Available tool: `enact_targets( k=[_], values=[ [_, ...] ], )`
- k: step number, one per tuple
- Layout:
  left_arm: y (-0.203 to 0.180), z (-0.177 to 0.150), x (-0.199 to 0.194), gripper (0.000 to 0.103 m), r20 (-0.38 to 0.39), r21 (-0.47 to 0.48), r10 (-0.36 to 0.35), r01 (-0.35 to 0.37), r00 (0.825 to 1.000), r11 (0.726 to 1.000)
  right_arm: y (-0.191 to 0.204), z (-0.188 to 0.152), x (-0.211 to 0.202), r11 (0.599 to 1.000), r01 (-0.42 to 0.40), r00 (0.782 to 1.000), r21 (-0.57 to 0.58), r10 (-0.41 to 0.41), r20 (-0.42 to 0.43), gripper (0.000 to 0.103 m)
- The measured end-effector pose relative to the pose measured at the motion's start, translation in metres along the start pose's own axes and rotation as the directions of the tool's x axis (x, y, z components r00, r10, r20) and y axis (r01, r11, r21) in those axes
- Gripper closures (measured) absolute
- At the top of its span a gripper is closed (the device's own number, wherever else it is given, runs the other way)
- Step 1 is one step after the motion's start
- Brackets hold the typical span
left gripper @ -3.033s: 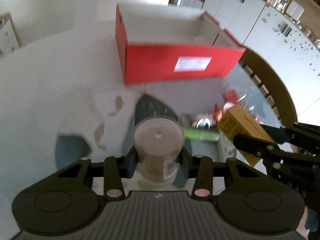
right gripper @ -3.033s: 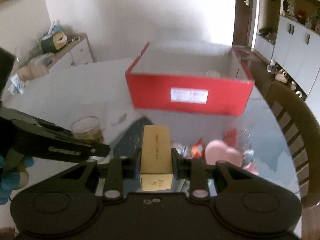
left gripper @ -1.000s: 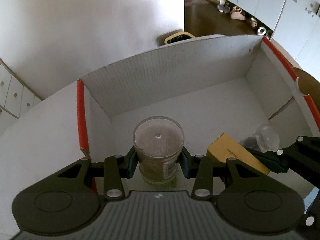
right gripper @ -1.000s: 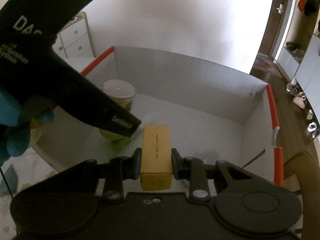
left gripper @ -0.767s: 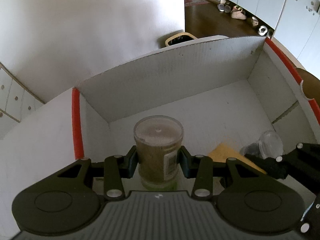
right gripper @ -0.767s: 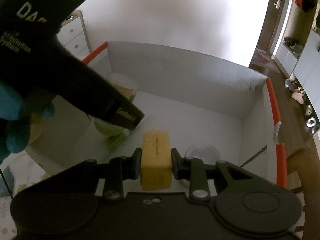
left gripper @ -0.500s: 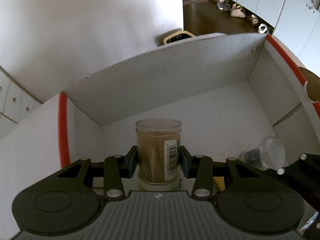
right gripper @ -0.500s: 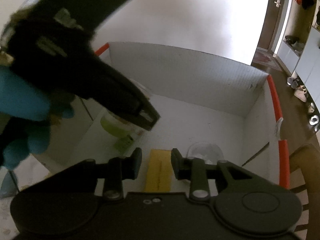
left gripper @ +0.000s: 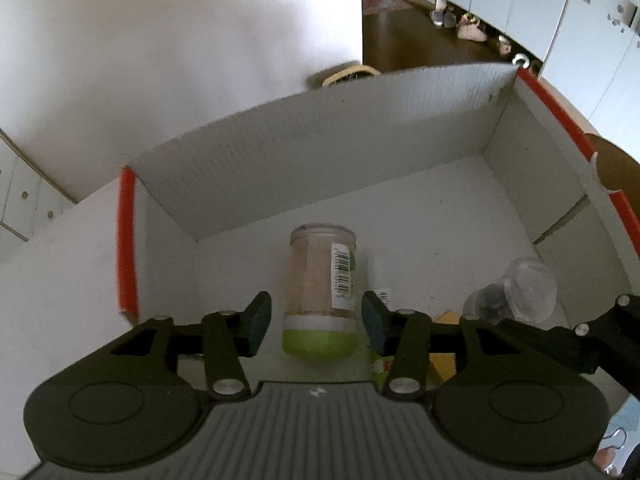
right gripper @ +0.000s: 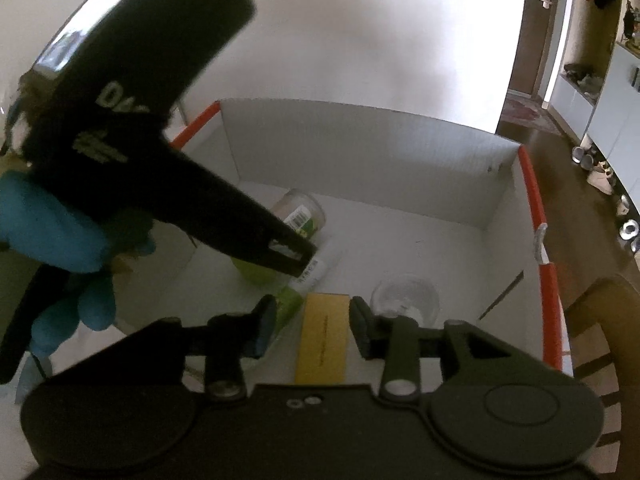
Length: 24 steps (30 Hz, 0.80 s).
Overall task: Organize rigid objects
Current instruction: 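Open both tools to release the jar and yellow box in the box, then withdraw both tools from the box toward the remaining items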
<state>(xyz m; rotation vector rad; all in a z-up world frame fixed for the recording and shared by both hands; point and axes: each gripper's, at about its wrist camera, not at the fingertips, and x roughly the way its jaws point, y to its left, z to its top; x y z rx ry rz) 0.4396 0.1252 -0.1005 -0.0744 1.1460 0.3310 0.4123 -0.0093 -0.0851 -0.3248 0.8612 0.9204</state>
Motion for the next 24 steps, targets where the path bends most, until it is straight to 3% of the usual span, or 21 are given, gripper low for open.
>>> enact_targets(
  k=[22, 24],
  values=[
    [0.003, -0.044, -0.091, 0.048, 0.164, 0.020, -0.049, 0.047, 0.985, 0.999, 0.017, -0.016, -0.071, 0.996, 0.074, 0.991, 0.049, -0.079, 0.110, 0.035],
    [0.003, -0.049, -0.098, 0.044, 0.176, 0.026, -0.058, 0.055, 0.983, 0.998, 0.020, -0.019, -0.078, 0.996, 0.075, 0.990, 0.053, -0.081, 0.117, 0.034]
  ],
)
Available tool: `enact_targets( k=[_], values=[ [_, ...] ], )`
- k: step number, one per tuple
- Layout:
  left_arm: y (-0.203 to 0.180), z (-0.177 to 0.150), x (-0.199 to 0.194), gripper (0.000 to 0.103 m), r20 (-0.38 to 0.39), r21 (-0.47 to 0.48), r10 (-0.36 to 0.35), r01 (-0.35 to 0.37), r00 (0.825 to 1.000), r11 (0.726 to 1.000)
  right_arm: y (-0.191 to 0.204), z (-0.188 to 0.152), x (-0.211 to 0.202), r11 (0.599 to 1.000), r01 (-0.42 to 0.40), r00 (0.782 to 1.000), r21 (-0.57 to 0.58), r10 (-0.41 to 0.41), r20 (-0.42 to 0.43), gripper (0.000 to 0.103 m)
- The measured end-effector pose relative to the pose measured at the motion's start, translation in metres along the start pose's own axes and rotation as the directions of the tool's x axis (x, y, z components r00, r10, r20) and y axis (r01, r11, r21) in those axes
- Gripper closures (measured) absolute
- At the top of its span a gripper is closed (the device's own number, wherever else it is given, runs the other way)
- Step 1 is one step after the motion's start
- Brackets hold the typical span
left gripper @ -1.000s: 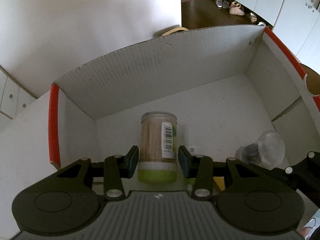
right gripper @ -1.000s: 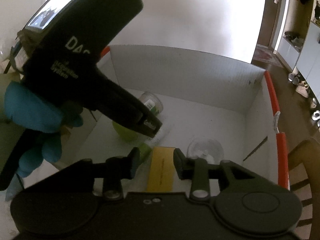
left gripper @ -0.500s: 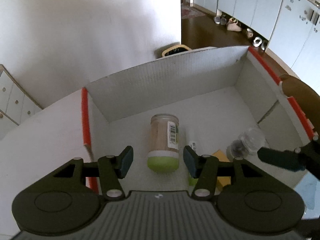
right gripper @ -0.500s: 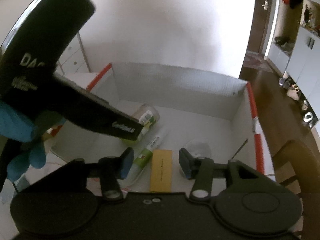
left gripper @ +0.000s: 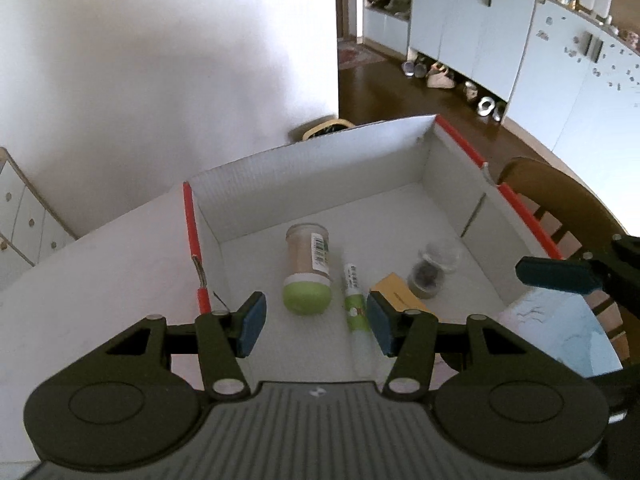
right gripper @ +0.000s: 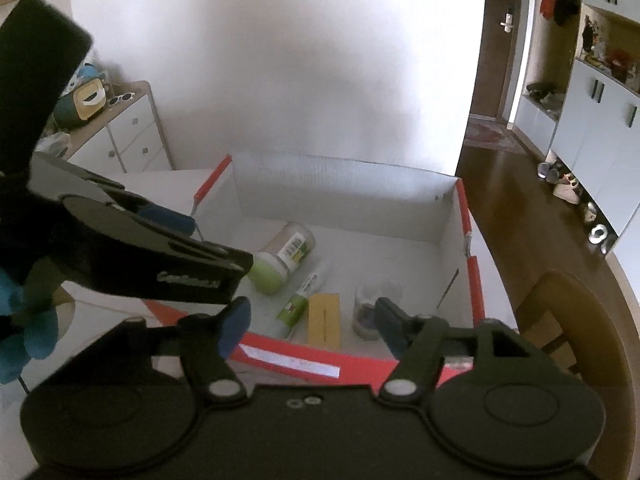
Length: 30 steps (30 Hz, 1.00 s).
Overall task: Organize rigid objects
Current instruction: 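Withdraw both tools from the box toward the remaining items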
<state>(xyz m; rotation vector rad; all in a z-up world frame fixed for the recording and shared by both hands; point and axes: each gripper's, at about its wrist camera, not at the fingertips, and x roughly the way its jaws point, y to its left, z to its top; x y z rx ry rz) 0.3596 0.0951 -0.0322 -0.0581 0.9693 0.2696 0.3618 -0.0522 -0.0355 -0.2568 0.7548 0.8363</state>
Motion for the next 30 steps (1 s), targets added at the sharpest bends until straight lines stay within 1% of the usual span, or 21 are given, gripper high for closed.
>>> enact_targets(
  k=[2, 13, 15, 19, 26, 28, 29, 30],
  values=[
    [-0.001, -0.004, -0.010, 0.040, 0.014, 0.008, -0.004, 0.004, 1.000, 1.000, 0.003, -0.003, -0.008, 1.000, 0.006, 1.000, 0.002, -0.006, 0.007, 0.032],
    [0.012, -0.035, -0.058, 0.038, 0.074, 0.004, -0.033, 0.032, 0.997, 0.999, 0.018, -0.020, -0.049, 0.999, 0.024, 0.998, 0.033, -0.026, 0.055, 0.017],
    [0.014, -0.040, -0.066, 0.030, 0.082, 0.002, -0.038, 0.038, 0.996, 0.999, 0.021, -0.024, -0.058, 0.999, 0.025, 0.997, 0.045, -0.028, 0.070, 0.013],
    [0.016, -0.055, -0.081, 0.029, 0.107, 0.014, -0.045, 0.044, 0.993, 0.999, 0.026, -0.033, -0.074, 0.998, 0.024, 0.995, 0.056, -0.030, 0.097, 0.007],
    [0.019, -0.074, -0.101, 0.029, 0.128, 0.016, -0.063, 0.061, 0.990, 0.998, 0.034, -0.049, -0.100, 0.996, 0.019, 0.989, 0.086, -0.032, 0.145, 0.001],
    [0.019, -0.080, -0.108, 0.026, 0.138, 0.027, -0.070, 0.067, 0.988, 0.997, 0.036, -0.055, -0.108, 0.995, 0.016, 0.987, 0.095, -0.031, 0.160, 0.001],
    [0.019, -0.084, -0.111, 0.023, 0.143, 0.032, -0.071, 0.067, 0.987, 0.997, 0.037, -0.058, -0.112, 0.995, 0.015, 0.986, 0.099, -0.031, 0.166, 0.001],
    [0.019, -0.087, -0.114, 0.023, 0.147, 0.038, -0.073, 0.069, 0.986, 0.997, 0.037, -0.060, -0.114, 0.995, 0.014, 0.985, 0.103, -0.031, 0.169, 0.001]
  ],
)
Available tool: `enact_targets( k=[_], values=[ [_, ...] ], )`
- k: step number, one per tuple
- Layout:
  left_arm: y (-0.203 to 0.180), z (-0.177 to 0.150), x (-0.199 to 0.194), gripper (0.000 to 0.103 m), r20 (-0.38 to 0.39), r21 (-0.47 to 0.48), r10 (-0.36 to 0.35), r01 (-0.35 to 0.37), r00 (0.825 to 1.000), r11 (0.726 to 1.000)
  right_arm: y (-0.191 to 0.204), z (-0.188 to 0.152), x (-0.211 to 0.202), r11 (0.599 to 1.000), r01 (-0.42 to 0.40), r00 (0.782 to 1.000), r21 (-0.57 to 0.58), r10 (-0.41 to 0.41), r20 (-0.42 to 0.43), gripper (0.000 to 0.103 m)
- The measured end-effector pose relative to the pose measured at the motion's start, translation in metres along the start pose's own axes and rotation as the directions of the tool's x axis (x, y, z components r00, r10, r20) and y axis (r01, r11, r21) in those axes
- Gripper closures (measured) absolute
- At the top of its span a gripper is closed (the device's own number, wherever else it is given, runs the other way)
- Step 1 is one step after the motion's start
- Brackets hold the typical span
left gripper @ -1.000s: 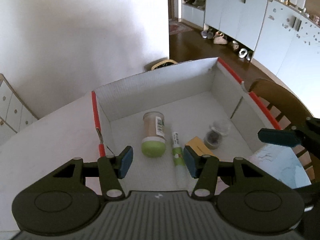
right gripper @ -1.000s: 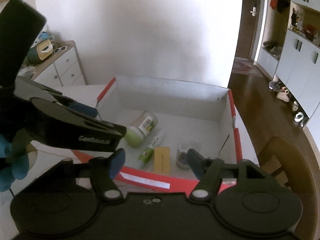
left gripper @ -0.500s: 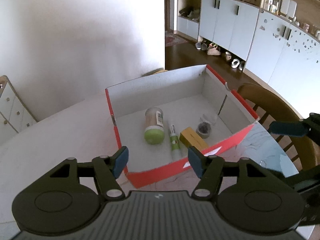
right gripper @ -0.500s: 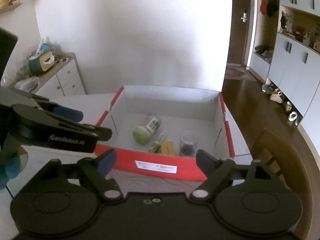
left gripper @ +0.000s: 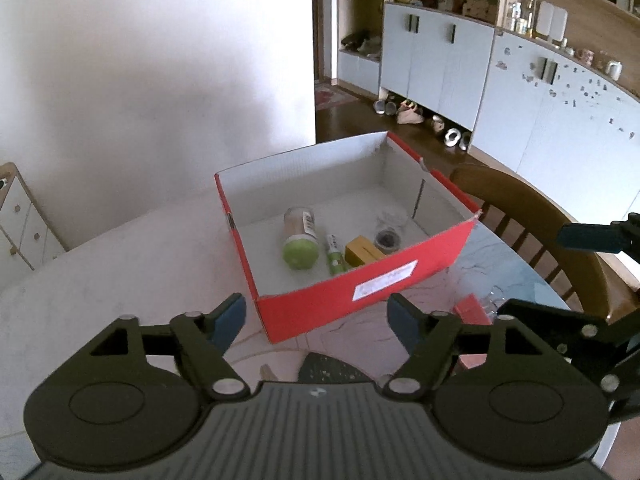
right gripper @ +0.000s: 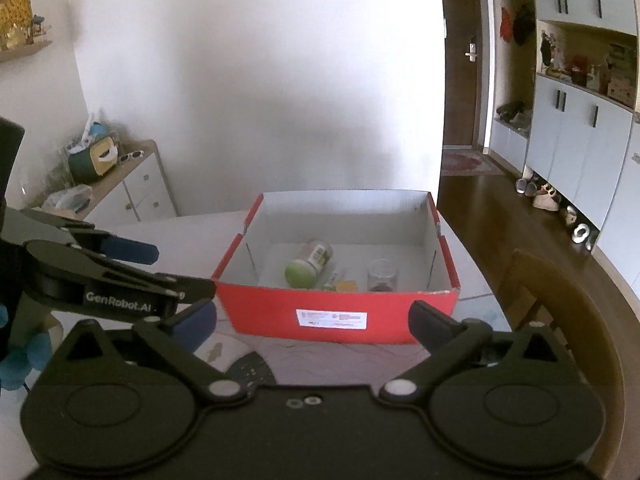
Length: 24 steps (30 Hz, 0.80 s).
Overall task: Organize rigid objects
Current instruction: 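Withdraw both tools from the box toward the remaining items, then lower both tools toward the green highlighter and grey correction-tape dispenser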
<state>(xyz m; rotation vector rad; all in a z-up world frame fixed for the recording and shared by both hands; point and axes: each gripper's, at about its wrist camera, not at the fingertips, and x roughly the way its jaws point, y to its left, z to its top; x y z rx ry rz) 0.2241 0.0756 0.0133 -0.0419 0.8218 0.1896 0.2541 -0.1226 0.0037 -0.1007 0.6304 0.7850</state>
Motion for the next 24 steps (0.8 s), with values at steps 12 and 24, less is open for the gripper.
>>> enact_targets(
  k=[12, 24],
  values=[
    [-0.010, -0.035, -0.033, 0.019, 0.054, 0.036, -0.029, 0.027, 0.998, 0.999, 0.002, -0.033, -0.033, 1.000, 0.009, 1.000, 0.021, -0.009, 0.022, 0.001],
    [-0.027, -0.071, -0.038, 0.003, 0.059, 0.031, -0.109, 0.107, 0.992, 0.994, -0.012, -0.074, -0.053, 0.999, 0.042, 0.999, 0.033, -0.042, -0.004, 0.001]
  ],
)
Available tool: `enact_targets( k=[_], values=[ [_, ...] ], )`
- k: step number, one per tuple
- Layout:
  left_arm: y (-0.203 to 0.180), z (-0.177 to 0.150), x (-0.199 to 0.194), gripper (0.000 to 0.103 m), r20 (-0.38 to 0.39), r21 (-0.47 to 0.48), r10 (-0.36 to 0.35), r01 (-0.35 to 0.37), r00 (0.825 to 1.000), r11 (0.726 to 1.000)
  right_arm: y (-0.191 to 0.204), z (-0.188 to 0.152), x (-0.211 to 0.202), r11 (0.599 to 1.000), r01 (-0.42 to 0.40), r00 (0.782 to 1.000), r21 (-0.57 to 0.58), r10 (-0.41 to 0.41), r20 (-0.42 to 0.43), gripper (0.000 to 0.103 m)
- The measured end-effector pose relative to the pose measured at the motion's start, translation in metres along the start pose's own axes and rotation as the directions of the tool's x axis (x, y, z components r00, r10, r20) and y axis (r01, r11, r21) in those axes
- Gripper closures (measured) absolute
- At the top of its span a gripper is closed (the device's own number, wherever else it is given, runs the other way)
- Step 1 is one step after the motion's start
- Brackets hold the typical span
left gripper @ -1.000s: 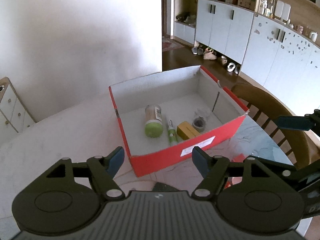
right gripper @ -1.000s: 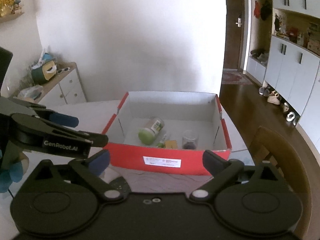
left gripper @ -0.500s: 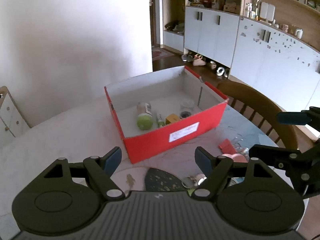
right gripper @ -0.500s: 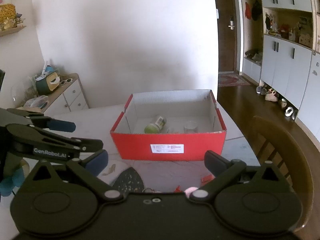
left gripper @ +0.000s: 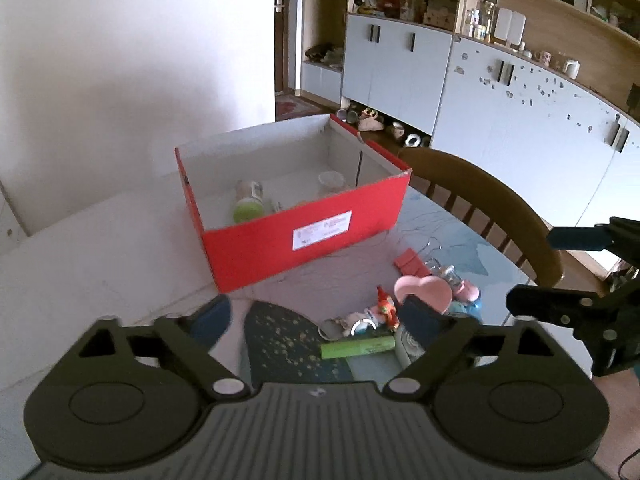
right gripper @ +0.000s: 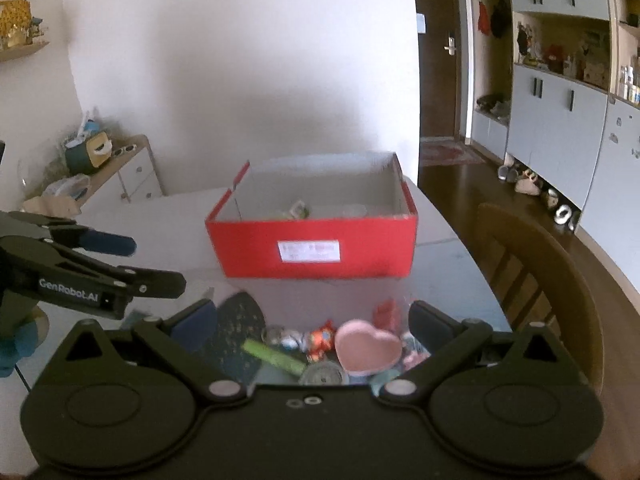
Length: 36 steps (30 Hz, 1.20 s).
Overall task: Organize rigid objects
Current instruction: 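Lower both tools toward the green highlighter and grey correction-tape dispenser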
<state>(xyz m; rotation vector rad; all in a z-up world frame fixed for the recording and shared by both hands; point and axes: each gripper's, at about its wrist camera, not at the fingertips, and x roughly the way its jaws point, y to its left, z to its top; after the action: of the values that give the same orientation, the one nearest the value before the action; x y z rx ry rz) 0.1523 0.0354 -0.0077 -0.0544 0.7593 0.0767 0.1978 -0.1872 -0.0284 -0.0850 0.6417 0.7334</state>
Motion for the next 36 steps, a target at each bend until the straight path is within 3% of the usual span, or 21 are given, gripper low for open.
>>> enact_targets(
  k=[4, 10, 19, 24, 27, 36],
  values=[
    [-0.008, -0.017, 0.008, 0.003, 0.014, 0.000, -0.004, 0.004, 1.000, 1.000, -0.001, -0.018, 0.003, 1.000, 0.018, 0.999, -0.011, -0.018, -0.032, 0.001],
    [-0.012, -0.036, 0.033, 0.003, -0.051, -0.052, -0.032, 0.029, 0.998, 0.998, -0.007, -0.043, 0.012, 1.000, 0.019, 0.996, 0.011, -0.018, -0.092, 0.002],
    [-0.012, -0.065, 0.080, 0.003, -0.128, -0.150, -0.011, -0.008, 0.992, 0.989, -0.007, -0.072, 0.041, 1.000, -0.011, 0.983, 0.008, 0.013, -0.186, 0.005],
    [-0.017, -0.067, 0.097, 0.003, -0.143, -0.151, 0.002, -0.023, 0.990, 0.988, -0.006, -0.076, 0.062, 1.000, -0.027, 0.975, -0.010, 0.024, -0.220, 0.006],
    [-0.022, -0.065, 0.107, 0.003, -0.149, -0.130, 0.001, -0.021, 0.989, 0.991, -0.004, -0.078, 0.074, 0.998, -0.048, 0.968, -0.031, 0.039, -0.248, 0.013],
    [-0.016, -0.059, 0.134, 0.003, -0.183, -0.143, -0.013, -0.013, 0.983, 0.990, -0.003, -0.079, 0.102, 0.996, -0.077, 0.955, -0.045, 0.061, -0.289, 0.014]
  ],
)
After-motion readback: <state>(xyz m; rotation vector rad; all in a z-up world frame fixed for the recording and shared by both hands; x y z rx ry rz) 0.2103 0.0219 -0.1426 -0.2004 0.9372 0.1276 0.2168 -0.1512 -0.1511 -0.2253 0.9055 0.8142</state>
